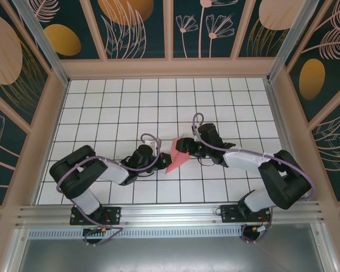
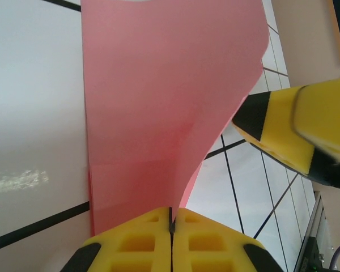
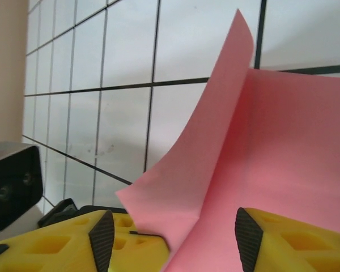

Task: Fold a paper plane with a square sheet of paper (pick it up from the middle)
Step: Fourth fold the wing at the center of the table.

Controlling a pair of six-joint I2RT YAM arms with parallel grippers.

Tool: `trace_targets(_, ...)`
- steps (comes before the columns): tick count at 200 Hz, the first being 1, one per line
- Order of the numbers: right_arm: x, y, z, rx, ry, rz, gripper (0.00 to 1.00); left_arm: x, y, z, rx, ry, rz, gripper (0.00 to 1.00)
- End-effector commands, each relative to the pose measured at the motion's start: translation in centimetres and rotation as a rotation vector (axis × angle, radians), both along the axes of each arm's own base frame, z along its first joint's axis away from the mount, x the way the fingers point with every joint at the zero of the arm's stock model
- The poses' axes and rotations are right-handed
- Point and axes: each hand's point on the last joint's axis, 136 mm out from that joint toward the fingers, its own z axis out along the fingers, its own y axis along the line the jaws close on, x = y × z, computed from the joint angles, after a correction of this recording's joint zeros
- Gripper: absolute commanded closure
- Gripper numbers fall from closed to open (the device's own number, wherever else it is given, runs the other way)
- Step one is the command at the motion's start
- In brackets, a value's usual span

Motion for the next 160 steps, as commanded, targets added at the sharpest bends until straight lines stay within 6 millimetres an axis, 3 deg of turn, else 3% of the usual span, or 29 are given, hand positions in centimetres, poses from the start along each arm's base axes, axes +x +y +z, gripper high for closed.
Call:
trace_targets(1,0.4,0.3,-0.6,-0.032,-0.009,0.001,0.42,0.0,0.0,-0.1,-0.034,0.019,0.002,0.93)
trace_targets(72,1.1,0.9,-2.8,-0.067,0.048,-0.01,0.44,-0.1,-0.3,0.3,-0.06,0.02,-0.013,0.9)
trace_targets(78,1.2,0.9,-2.9,-0.069,0.054,-0.014,0.44,-0.2,-0.2,-0.8,-0.039,0.04,-0.012,0.89)
trace_targets(112,1.3,0.9,-3.8,-0.082,0.086,-0.033,0.45,-0.4,0.0,-1.4,-0.025,0.047,-0.012,0.87)
trace_targets(160,1.2,0.3,-4.9,-0.111,0.119,-0.061,0.46,-0.3,0.3,-1.4,-0.018,0.028,-0.006,0.73)
